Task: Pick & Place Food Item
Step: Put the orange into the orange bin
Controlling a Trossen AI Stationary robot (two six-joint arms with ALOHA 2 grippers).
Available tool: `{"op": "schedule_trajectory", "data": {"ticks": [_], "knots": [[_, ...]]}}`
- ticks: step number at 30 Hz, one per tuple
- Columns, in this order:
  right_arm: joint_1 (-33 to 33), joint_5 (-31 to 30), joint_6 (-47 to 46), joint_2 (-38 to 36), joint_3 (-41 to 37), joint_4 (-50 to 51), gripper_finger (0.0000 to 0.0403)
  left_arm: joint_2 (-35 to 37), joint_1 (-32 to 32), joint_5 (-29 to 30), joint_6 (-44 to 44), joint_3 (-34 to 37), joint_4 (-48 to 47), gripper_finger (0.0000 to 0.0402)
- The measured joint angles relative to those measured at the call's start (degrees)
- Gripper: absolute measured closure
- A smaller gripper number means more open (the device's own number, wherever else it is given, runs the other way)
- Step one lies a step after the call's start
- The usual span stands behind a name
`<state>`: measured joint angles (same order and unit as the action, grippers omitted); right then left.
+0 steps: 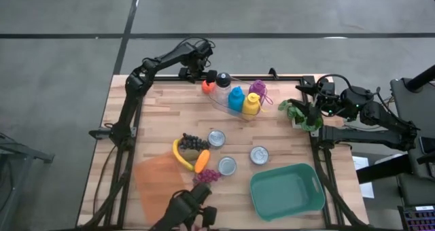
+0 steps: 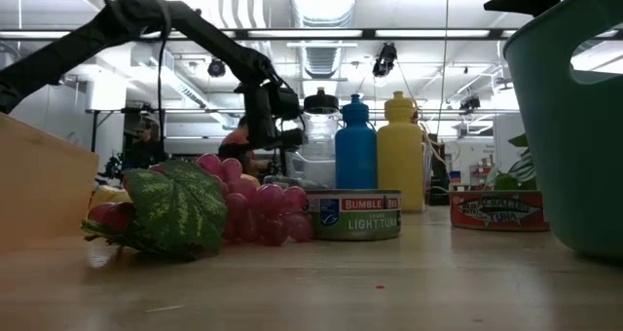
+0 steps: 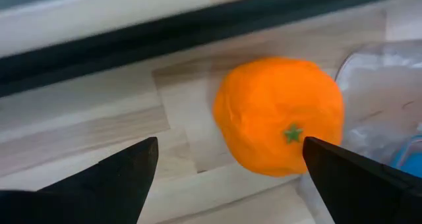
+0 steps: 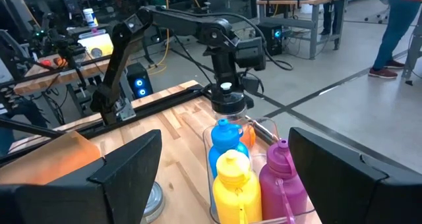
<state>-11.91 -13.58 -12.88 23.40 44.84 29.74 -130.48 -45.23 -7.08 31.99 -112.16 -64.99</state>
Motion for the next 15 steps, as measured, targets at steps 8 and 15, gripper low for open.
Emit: {"op": "schedule_trajectory", "data": {"ticks": [8, 15], "knots": [[0.00, 0.02, 0.00, -0.01, -0.01, 0.01, 0.0074, -1.00, -0.09, -2.07, 0.17, -0.23, -2.40, 0.0019], [0.01, -0.01, 0.00, 0.00, 0.00, 0.01, 0.0074, -0.82, -1.68, -1.44, -0.09, -0.13, -16.82, 0.0019]]}}
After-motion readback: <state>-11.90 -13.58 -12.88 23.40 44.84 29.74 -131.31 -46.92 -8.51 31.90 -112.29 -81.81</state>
